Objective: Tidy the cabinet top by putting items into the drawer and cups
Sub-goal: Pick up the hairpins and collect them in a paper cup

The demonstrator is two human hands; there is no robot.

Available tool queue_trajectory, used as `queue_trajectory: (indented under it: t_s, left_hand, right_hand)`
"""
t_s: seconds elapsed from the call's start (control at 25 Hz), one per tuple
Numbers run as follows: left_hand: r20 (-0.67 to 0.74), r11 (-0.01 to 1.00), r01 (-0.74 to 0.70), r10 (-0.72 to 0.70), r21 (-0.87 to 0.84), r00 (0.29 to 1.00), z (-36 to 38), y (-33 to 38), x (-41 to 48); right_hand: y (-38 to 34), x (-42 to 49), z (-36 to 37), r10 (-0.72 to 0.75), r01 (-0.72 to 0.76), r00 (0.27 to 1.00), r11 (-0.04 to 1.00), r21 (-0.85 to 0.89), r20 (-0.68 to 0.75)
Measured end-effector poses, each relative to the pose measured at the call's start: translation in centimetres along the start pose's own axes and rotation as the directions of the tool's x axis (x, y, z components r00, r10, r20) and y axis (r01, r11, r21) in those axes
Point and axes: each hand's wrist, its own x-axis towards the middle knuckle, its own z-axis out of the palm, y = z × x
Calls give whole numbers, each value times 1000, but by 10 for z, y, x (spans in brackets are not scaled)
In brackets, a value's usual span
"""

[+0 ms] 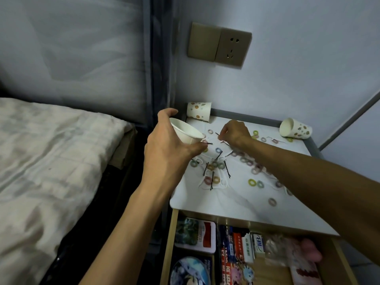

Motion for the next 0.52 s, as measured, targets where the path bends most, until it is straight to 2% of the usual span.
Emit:
queue_trajectory:
  t_s: [0.4, 0.52]
  left_hand:
    - [20, 1000, -9, 9, -4, 1000, 8, 2, -1]
    - [30, 1000, -10, 10, -3, 999, 9, 4, 0]
  right_hand:
    - [16, -29, -28, -59, 80, 991, 980, 180, -122]
    - [23, -74, -33, -77, 78, 997, 987, 143, -16]
